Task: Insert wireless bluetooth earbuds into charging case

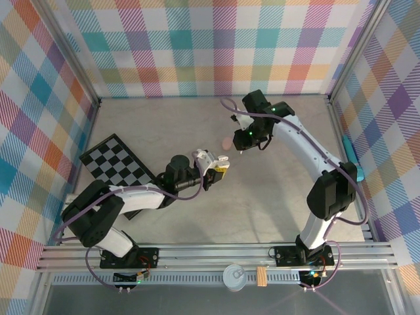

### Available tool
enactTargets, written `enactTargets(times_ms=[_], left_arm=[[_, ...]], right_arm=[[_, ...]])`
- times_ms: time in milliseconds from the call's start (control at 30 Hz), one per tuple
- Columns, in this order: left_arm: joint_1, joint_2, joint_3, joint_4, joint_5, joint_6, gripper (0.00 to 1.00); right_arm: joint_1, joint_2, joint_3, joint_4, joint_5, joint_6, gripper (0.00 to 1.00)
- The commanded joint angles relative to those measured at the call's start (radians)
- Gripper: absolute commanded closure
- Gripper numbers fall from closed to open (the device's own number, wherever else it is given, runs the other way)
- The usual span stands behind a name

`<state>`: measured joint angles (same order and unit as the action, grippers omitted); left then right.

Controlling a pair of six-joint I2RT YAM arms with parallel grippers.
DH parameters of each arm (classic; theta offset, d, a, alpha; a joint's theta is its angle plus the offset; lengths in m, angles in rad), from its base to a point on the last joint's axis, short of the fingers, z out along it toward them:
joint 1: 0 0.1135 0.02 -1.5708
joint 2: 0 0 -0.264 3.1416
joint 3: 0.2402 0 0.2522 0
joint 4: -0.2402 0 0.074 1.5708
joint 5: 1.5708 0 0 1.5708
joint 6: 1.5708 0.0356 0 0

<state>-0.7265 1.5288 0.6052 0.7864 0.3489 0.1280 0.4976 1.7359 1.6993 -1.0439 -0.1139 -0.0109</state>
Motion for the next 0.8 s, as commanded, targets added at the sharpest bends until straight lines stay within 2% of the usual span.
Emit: enactTargets(times_ms=[0,400,767], left_arm=[[-0.017,0.024,0.036,0.073,-0.032,-0.035,0.94],[-0.041,0.092,0.104,0.036,-0.101,-0.044,0.94],[-0.060,0.127,0.143,0.051,-0.117,-0.127,0.95]], right_arm=[[0.003,-0.045,-0.016,0.023,-0.057,0.011,0.79],[0.008,-0.044,-0.027,0.051,-0.095,0.017,0.79],[0.017,-0.030,-0.029,0.061,-0.098,0.025,0.79]])
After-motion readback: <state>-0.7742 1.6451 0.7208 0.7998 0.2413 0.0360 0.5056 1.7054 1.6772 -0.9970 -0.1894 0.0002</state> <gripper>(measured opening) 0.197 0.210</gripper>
